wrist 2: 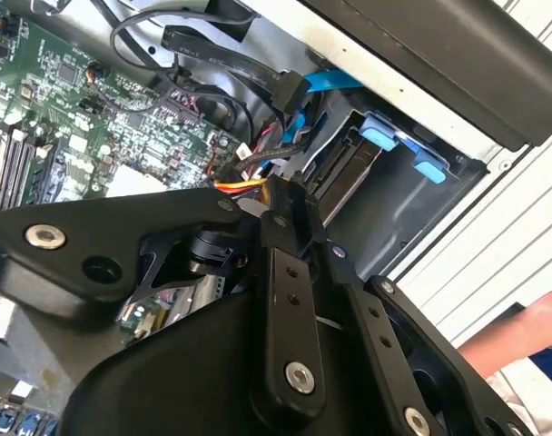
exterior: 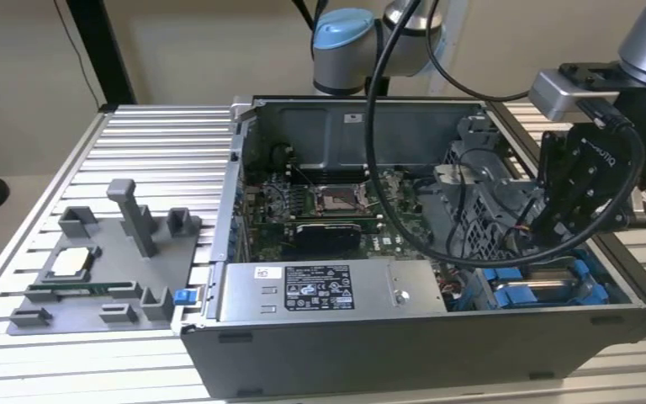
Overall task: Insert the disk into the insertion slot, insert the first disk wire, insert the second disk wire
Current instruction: 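Insert the first disk wire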
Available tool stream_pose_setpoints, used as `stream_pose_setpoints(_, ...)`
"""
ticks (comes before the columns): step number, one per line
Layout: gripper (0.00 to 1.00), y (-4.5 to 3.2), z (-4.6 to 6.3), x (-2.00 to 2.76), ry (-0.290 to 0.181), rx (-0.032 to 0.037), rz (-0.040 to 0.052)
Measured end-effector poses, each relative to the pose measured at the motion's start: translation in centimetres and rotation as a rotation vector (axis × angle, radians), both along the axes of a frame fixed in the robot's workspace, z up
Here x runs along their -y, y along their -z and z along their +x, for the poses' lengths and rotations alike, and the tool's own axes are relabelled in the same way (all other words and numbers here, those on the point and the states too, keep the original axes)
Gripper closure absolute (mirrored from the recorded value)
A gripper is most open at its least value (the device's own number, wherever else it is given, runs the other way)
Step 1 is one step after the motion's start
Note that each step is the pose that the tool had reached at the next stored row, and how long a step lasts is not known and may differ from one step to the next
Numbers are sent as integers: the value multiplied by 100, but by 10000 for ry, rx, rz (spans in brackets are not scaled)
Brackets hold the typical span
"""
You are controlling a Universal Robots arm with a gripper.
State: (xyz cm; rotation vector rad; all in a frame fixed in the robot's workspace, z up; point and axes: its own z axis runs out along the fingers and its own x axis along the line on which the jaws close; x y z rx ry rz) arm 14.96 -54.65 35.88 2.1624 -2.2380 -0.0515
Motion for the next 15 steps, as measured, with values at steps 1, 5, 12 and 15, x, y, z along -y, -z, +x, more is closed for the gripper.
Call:
stream_pose_setpoints(1, 100, 1, 1, 14, 2, -9, 2)
stream_pose_setpoints(5, 100, 7, 23, 99, 6, -45, 2)
stream_pose_setpoints(12, 100, 18, 59, 138, 6, -51, 2)
stream_pose_setpoints(15, 100, 22, 70, 139, 6, -51, 3)
